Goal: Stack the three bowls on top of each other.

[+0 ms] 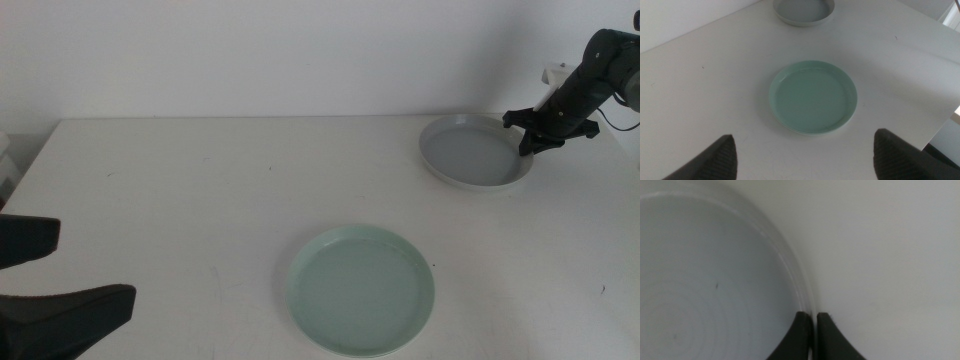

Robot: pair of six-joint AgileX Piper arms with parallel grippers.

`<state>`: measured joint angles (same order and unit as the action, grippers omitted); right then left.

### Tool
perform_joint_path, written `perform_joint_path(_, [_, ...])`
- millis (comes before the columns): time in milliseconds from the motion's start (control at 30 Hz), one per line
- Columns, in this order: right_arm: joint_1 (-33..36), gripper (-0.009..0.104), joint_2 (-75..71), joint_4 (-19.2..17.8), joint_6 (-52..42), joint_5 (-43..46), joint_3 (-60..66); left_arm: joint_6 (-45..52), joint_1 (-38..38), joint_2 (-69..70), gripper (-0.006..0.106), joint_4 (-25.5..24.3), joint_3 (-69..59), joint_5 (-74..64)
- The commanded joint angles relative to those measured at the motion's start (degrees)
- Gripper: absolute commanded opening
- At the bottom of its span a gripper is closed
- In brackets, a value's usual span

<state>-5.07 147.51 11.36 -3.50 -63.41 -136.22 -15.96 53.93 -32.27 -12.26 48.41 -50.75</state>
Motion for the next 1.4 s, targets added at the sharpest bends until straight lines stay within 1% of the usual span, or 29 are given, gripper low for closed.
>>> perform_joint_path(0, [-0.4,-0.001,-5.5,2.2,-2.6,-1.3,-1.4,-0.4,0.4,-0.3,0.105,-0.6,1.3,3.7])
perform_joint_path(67, [-0.4,-0.001,-7.6,3.9,-2.1,-1.2,-1.4,-0.4,0.4,-0.3,0.105,-0.6,1.3,3.7])
perform_joint_path(167, [-0.4,-0.001,-11.1,7.5,-2.3,-1.5,-1.3,-0.4,0.4,-0.3,0.105,-0.6,1.3,3.7])
perform_joint_path(300, [-0.2,-0.001,-17.3,9.8,-2.6,-1.6,3.4,-0.4,0.4,-0.3,0.105,-0.6,1.3,3.7])
perform_joint_path(367, [-0.2,-0.001,-21.6,10.7,-2.7,-0.6,8.7,-0.4,0.4,-0.3,0.105,-0.6,1.3,3.7])
perform_joint_path(467, [-0.2,-0.001,-30.1,13.0,-4.9,4.6,20.5,-0.4,0.4,-0.3,0.105,-0.6,1.3,3.7])
perform_joint_path(567, [-0.2,-0.001,-39.9,16.4,-6.8,9.7,33.8,-0.4,0.4,-0.3,0.105,-0.6,1.3,3.7])
perform_joint_path(600, [-0.2,-0.001,-45.7,18.8,-8.4,12.3,41.7,-0.4,0.4,-0.3,0.105,-0.6,1.3,3.7])
perform_joint_path(733, [-0.2,-0.001,-54.0,22.5,-11.8,15.9,53.5,-0.4,0.4,-0.3,0.105,-0.6,1.3,3.7])
perform_joint_path(867, [1.3,-0.001,-59.6,23.2,-13.0,16.9,62.8,-0.4,0.4,-0.3,0.105,-0.6,1.3,3.7])
perform_joint_path(1000, [5.2,-0.001,-61.2,22.9,-13.2,19.2,70.1,-0.4,0.4,-0.3,0.105,-0.6,1.3,3.7])
perform_joint_path(1167, [12.5,-0.001,-61.0,22.4,-12.9,23.4,74.8,-0.4,0.4,-0.3,0.105,-0.6,1.3,3.7])
perform_joint_path(1367, [20.3,-0.001,-59.5,22.3,-11.6,28.4,76.9,-0.4,0.4,-0.3,0.105,-0.6,1.3,3.7])
